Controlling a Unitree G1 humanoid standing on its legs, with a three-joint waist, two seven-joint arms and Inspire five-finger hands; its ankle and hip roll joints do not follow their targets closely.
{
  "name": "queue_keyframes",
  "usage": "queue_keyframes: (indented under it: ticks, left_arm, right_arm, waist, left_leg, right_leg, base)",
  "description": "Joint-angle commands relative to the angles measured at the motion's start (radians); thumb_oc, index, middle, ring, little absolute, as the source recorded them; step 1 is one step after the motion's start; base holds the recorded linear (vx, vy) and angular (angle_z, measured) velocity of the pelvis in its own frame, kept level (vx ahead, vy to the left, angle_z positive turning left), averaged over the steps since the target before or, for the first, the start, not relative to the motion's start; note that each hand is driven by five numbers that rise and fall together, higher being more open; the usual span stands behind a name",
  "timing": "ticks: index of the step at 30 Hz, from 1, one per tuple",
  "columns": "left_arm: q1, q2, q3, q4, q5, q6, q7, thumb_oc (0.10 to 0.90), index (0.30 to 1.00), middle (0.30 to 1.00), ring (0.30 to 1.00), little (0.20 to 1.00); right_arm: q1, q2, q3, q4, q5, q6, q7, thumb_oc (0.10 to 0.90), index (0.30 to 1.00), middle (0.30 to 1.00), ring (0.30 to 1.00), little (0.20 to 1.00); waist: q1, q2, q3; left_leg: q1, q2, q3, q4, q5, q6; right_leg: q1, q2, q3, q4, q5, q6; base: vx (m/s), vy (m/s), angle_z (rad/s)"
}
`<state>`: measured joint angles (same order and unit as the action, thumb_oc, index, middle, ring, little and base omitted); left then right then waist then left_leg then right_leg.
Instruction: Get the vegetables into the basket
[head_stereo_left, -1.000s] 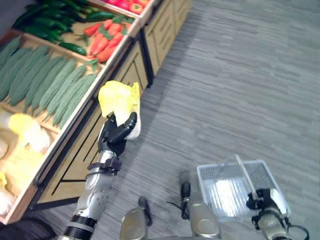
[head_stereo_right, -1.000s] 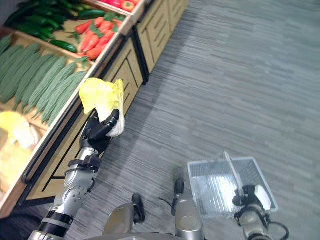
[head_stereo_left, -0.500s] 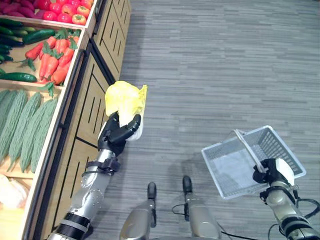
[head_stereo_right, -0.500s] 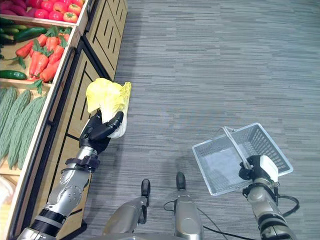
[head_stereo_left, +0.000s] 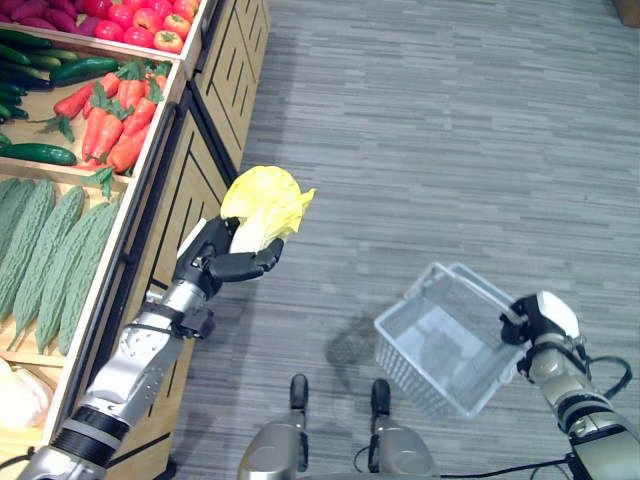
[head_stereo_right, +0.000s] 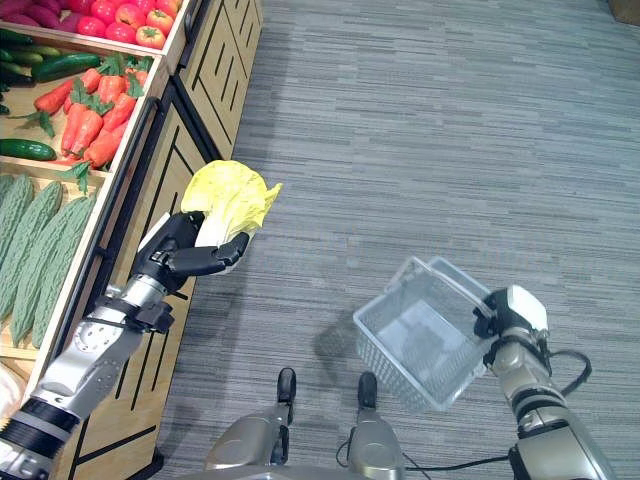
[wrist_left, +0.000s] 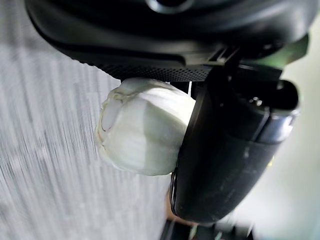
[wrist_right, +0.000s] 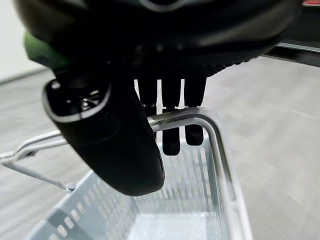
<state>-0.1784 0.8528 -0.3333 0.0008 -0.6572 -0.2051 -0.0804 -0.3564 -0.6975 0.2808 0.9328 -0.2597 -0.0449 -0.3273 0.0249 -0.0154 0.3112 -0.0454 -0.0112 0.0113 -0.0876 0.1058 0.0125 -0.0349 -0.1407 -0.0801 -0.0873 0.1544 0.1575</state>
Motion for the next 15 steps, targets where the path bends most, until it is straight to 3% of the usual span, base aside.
queue_keyframes:
  ticks: [1,4,7,12,15]
  left_arm:
    - [-0.121,0.014,-0.051,-0.11,0.116,-0.135,-0.023,0.4,0.3,0.3,0.3,0.3]
    - [-0.233,0.088,-0.161,-0.133,0.255,-0.165,0.008,0.4,0.3,0.3,0.3,0.3]
    - [-0.273,0.095,-0.203,-0.127,0.315,-0.173,0.033,0.4,0.3,0.3,0.3,0.3]
    - [-0.398,0.108,-0.323,-0.119,0.5,-0.186,0.114,0.4,0.3,0.3,0.3,0.3]
    - [-0.521,0.117,-0.439,-0.089,0.716,-0.192,0.178,0.4,0.3,0.3,0.3,0.3]
  right_arm:
    - [-0.092,-0.113,0.03,-0.103,0.002,-0.073,-0.068,0.4,0.3,0.3,0.3,0.3]
    - [-0.11,-0.103,0.056,-0.264,0.054,-0.125,-0.049,0.4,0.3,0.3,0.3,0.3]
    - [-0.125,-0.095,0.068,-0.31,0.082,-0.141,-0.036,0.4,0.3,0.3,0.3,0.3]
    - [-0.207,-0.049,0.105,-0.318,0.136,-0.156,-0.044,0.4,0.3,0.3,0.3,0.3]
    - [-0.278,-0.021,0.158,-0.296,0.148,-0.157,-0.051,0.4,0.3,0.3,0.3,0.3]
  waist:
    - [0.002,-0.029,-0.134]
    - [-0.015,-0.018,-0.157]
    - [-0.018,-0.017,-0.165]
    - [-0.023,-0.009,-0.181]
    - [-0.026,-0.003,-0.192]
  left_leg:
    - [-0.006,0.068,-0.002,0.001,-0.042,-0.101]
    - [0.012,0.075,0.004,0.0,-0.051,-0.107]
    - [0.019,0.077,0.006,0.0,-0.055,-0.109]
    - [0.032,0.081,0.013,0.0,-0.061,-0.115]
    - [0.039,0.087,0.02,0.0,-0.064,-0.12]
  right_leg:
    - [-0.051,-0.039,0.013,0.056,-0.075,0.039]
    - [-0.027,-0.038,0.016,0.033,-0.074,0.04]
    - [-0.018,-0.037,0.017,0.022,-0.072,0.04]
    - [0.001,-0.035,0.017,0.008,-0.072,0.043]
    - [0.009,-0.032,0.019,0.002,-0.074,0.044]
  base:
    - [0.04,-0.019,-0.02]
    - [0.05,-0.014,-0.02]
    - [0.03,-0.025,-0.05]
    - [0.02,-0.014,-0.01]
    - [0.03,-0.018,-0.06]
